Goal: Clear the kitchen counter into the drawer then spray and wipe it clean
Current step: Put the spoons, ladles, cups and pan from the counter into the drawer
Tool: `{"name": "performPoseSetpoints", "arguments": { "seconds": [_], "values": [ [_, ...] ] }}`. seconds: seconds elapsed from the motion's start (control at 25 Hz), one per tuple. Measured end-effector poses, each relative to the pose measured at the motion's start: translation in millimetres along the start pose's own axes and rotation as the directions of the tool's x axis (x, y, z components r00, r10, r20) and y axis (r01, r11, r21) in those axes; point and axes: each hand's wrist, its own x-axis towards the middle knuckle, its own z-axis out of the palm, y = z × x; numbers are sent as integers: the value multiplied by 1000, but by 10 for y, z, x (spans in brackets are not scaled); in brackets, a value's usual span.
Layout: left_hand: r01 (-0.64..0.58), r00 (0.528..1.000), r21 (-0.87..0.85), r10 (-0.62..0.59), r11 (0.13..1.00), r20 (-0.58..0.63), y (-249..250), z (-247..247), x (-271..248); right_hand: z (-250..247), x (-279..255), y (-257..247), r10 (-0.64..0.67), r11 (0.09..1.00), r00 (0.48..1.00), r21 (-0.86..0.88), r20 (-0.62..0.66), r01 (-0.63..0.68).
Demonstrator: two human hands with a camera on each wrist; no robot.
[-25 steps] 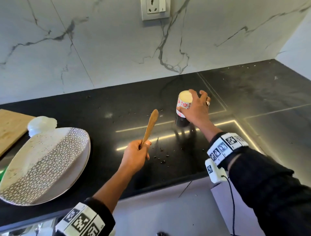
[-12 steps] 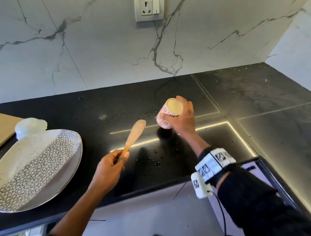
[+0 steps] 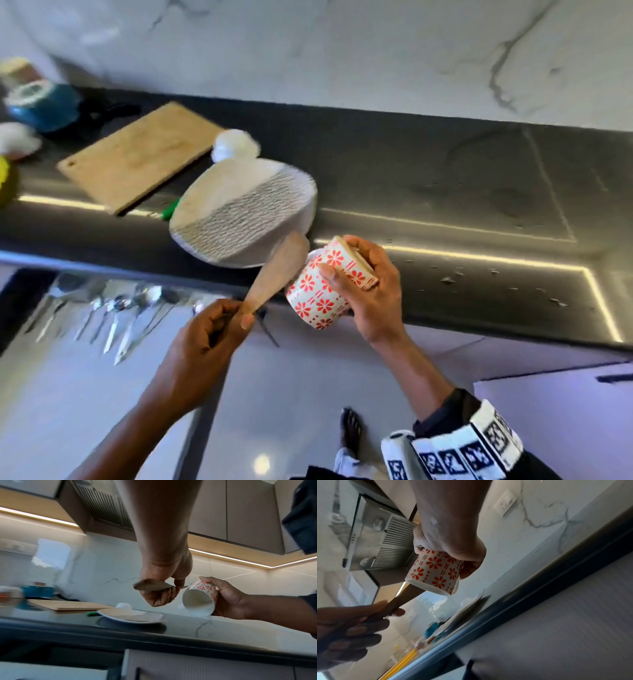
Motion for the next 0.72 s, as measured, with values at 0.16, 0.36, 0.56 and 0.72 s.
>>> {"name": "performPoseSetpoints", "arguments": {
  "seconds": [0.16, 0.36, 0.56, 0.72],
  "values": [
    [155, 979, -3, -154, 988, -132, -691, -795, -965, 1017, -597, 154, 73, 997, 970, -10, 234, -73],
    [303, 916, -83, -314, 949, -251, -1532, -1493, -1873, 2117, -1376, 378, 153, 986, 894, -120, 421, -112],
    [291, 884, -213, -348, 933, -314, -1835, -1928, -2321, 2828, -1997, 404, 205, 977, 815, -162, 541, -138],
    [317, 869, -232, -380, 920, -317, -1831, -1933, -2472, 2993, -2218, 290, 182, 979, 809, -181, 559, -95]
  ]
}}
